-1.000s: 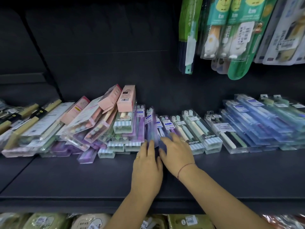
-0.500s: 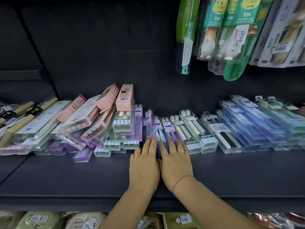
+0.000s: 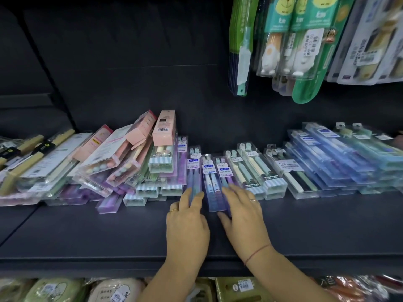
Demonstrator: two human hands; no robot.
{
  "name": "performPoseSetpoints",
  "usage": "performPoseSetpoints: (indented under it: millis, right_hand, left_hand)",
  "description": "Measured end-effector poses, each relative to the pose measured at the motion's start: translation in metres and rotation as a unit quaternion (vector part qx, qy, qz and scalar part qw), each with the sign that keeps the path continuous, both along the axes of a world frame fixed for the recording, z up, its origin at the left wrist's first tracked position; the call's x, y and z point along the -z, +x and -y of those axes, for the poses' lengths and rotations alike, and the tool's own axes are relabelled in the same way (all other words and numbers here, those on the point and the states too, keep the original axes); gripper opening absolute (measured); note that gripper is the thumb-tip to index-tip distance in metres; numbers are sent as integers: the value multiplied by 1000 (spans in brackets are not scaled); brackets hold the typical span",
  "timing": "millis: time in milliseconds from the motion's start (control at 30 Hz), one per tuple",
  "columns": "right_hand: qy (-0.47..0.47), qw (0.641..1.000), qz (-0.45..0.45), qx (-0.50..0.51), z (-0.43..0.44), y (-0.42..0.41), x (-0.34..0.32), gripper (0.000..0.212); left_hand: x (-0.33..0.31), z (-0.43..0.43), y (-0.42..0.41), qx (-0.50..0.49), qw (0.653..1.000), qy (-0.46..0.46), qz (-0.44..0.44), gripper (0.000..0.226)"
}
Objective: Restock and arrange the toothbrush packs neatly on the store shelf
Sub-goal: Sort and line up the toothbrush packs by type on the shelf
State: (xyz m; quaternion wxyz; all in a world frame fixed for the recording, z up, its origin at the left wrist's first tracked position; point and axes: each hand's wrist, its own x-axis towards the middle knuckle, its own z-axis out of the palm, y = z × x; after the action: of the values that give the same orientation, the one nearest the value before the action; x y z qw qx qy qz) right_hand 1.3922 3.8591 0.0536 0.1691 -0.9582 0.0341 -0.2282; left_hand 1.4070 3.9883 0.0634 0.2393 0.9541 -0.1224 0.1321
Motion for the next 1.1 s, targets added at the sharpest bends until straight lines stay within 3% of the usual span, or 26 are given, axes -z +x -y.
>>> performPoseSetpoints:
  millis: [133,433,633,867,1100]
  right_hand:
    - [32,999,-7,22,5,-2,1,62]
    - [-5,1000,-18,12,6,16,-9,48]
    - [31,998,-42,-46,18,15,-11,61]
    - [-116,993,-33,-16,3,11,-4,50]
    - [-148,988,3,-52,4,-18,-5,52]
  left_hand:
    - [-5,-3,-4,7,1000,-1,23,48]
    - [-14,-6,-10,18,998,-56,0,44]
    - [-9,-10,-3,35,996,-78,-12,44]
    - [8,-10,15,59,998,13,11,51]
    - [-1,-15,16,64,996,-69,-10,43]
